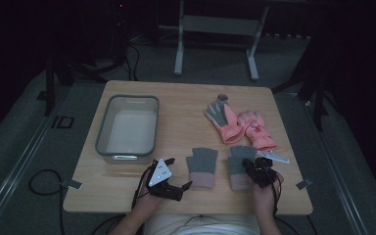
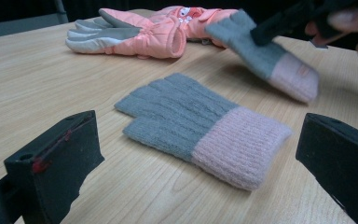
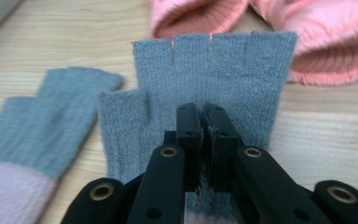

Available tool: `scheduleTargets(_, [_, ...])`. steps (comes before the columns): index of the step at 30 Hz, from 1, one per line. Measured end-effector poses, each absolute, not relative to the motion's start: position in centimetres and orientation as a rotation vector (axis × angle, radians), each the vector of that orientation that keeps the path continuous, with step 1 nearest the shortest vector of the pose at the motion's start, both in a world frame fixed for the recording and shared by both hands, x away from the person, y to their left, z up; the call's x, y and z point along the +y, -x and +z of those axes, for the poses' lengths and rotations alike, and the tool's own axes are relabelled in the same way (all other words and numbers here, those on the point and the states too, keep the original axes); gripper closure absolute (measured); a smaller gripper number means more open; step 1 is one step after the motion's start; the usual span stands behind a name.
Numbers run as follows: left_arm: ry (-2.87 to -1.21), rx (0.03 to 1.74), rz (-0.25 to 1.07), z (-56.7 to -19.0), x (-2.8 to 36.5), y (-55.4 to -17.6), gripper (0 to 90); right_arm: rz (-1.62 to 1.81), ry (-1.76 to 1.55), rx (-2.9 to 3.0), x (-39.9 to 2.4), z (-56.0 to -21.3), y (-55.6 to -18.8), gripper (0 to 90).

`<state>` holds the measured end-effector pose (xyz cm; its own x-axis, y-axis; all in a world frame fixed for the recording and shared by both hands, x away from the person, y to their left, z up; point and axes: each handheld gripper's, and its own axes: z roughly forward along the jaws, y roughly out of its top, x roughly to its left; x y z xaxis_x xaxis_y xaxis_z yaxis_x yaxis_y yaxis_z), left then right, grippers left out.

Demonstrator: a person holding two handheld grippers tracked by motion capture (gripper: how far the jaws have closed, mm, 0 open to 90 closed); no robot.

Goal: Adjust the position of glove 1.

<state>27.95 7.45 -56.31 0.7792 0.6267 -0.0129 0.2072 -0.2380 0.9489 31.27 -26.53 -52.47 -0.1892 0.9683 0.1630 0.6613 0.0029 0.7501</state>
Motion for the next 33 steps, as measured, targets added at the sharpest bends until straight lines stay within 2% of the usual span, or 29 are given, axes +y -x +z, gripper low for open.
scheduleTargets(4, [-1.804, 0.646, 0.448, -56.3, 7.5, -28.0, 0.0, 1.004, -1.704, 1.871, -26.5, -53.6, -31.6, 85.1])
scheduleTargets(9, [-1.803, 0.644, 0.442, -56.3, 7.5, -28.0, 0.0, 0.975, -1.734, 1.894, -26.4, -55.2, -32.0, 80.4])
scheduleTargets(16, [-1.804, 0.644, 0.441, -56.3, 7.4, -28.0, 0.0, 0.982, -1.721, 1.859, -26.4, -55.4, -32.0, 77.1])
scheduleTargets(25, [-1.805, 0.642, 0.44, -56.3, 7.5, -28.0, 0.0, 1.042, -1.652, 1.92, -28.0, -53.4, -32.2, 70.1])
scheduleTargets(33, [-1.804, 0.645, 0.442, -56.3, 7.4, -28.0, 0.0, 1.025, -1.345, 2.174, -29.1, -51.1, -33.5, 65.6])
